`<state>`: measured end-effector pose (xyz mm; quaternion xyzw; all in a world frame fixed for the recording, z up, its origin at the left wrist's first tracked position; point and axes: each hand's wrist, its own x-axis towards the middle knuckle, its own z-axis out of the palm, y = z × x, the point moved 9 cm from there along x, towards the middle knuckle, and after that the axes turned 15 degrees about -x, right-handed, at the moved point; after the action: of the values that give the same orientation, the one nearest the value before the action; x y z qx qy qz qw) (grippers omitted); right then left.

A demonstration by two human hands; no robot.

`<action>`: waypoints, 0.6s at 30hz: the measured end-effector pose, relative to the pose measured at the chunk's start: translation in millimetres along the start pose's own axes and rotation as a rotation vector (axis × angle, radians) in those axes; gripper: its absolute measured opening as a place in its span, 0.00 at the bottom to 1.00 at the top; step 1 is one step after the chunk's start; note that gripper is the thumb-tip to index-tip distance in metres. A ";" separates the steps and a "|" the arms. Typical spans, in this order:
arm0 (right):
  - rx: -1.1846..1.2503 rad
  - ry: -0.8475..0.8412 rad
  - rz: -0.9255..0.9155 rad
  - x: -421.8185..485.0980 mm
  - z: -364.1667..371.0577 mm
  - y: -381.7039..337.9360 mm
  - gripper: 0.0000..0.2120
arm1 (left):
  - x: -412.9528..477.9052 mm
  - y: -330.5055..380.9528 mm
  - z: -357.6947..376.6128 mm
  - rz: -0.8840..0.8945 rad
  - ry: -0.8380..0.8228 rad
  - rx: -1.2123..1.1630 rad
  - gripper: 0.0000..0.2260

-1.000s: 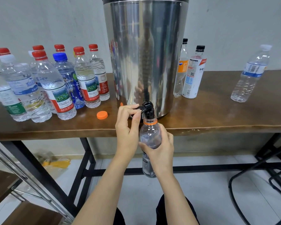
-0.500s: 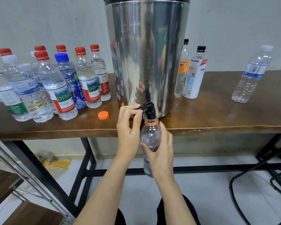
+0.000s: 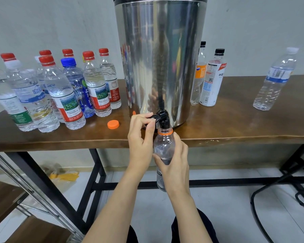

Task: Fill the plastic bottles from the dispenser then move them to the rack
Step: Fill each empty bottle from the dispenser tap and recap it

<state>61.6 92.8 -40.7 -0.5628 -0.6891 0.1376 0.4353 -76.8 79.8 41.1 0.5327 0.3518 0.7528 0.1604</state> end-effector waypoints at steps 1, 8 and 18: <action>-0.006 0.003 0.000 -0.2 0.3 0.1 0.42 | 0.0 0.0 -0.1 -0.002 0.002 0.000 0.05; -0.040 0.019 0.004 0.2 1.0 0.4 0.42 | -0.1 -0.5 0.0 -0.010 0.008 0.003 0.05; -0.077 0.031 -0.006 0.2 1.6 -0.2 0.41 | -0.7 0.6 0.3 0.005 0.009 0.002 0.05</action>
<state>60.2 93.3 -41.4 -0.5791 -0.6887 0.1012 0.4243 -76.1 79.0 41.2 0.5306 0.3519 0.7551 0.1562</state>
